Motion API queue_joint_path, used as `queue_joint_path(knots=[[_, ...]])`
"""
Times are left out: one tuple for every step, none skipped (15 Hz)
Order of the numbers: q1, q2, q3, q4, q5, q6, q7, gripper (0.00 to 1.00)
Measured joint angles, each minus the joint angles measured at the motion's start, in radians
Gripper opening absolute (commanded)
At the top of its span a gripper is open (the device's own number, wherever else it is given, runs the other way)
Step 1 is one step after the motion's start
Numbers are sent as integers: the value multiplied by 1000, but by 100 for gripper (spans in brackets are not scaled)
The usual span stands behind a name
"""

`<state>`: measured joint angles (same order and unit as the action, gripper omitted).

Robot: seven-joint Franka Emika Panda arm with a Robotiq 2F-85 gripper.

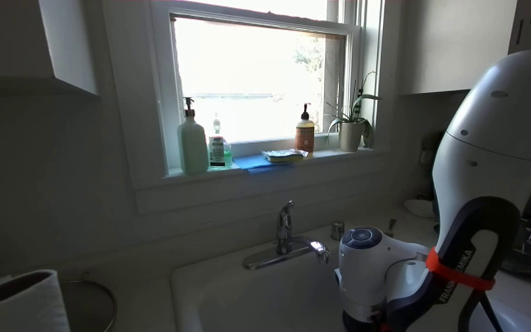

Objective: Stack up the grey cups, put them in the blue bowl and then put bowl with the cup in the sink

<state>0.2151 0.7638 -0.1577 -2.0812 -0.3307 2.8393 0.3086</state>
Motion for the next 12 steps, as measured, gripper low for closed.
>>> queue_joint_path(knots=[[0,5,0,6,5,0,-4,66],[1,6,0,9,12,0,-7,72],[1,5,0,13,18,0,-11,80],[1,3,1,16,26,0,-17,86],[1,-2,4,17,34,0,-24,94],[0,-10,9,17,43,1,-33,98],[-1,-19,15,17,52,1,-41,100],[-6,-29,26,17,67,1,-51,100],[-14,-40,41,16,84,1,-66,100],[-25,-50,61,16,103,1,-82,100],[-37,-61,81,15,121,1,-95,100],[-49,-73,99,13,138,1,-105,100]])
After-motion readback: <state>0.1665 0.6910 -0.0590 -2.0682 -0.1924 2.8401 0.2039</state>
